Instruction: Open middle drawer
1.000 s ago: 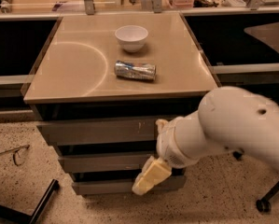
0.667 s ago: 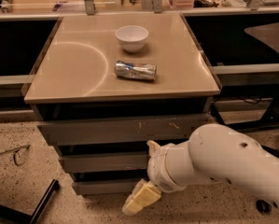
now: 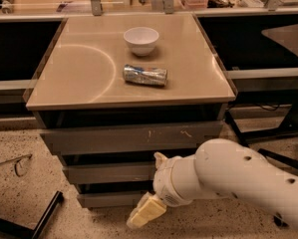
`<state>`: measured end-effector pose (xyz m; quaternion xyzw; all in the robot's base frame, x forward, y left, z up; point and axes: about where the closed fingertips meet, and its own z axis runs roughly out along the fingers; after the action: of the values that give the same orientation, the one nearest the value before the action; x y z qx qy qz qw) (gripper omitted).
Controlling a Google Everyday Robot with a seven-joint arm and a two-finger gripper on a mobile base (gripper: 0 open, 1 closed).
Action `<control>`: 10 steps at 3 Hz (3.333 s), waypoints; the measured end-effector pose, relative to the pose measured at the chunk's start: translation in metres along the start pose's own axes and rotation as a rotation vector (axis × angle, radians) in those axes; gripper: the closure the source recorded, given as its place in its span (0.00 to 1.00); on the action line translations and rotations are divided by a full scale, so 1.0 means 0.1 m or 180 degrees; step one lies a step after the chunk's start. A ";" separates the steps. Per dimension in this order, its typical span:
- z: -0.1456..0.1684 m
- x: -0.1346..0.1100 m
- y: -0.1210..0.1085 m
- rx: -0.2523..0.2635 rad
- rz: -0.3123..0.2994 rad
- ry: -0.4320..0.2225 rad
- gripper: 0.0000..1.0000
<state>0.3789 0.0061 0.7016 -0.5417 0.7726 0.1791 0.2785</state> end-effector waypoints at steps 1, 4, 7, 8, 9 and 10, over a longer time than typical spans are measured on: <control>0.40 0.27 -0.02 0.0033 0.0255 -0.0090 0.00; 0.84 0.51 -0.38 0.0329 0.0574 -0.0359 0.00; 1.80 0.98 -0.76 0.0616 0.0646 -0.0254 0.00; 1.88 1.01 -0.86 0.0629 0.0651 -0.0314 0.00; 2.00 1.03 -1.13 0.0794 0.0652 -0.0450 0.00; 2.13 1.02 -1.36 0.0922 0.0639 -0.0478 0.00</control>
Offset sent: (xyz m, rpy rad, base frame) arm 0.0725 -0.0118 -0.1479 0.1984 -0.0253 -0.3132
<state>0.5305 0.0059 0.4751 -0.4013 0.8175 0.1327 0.3912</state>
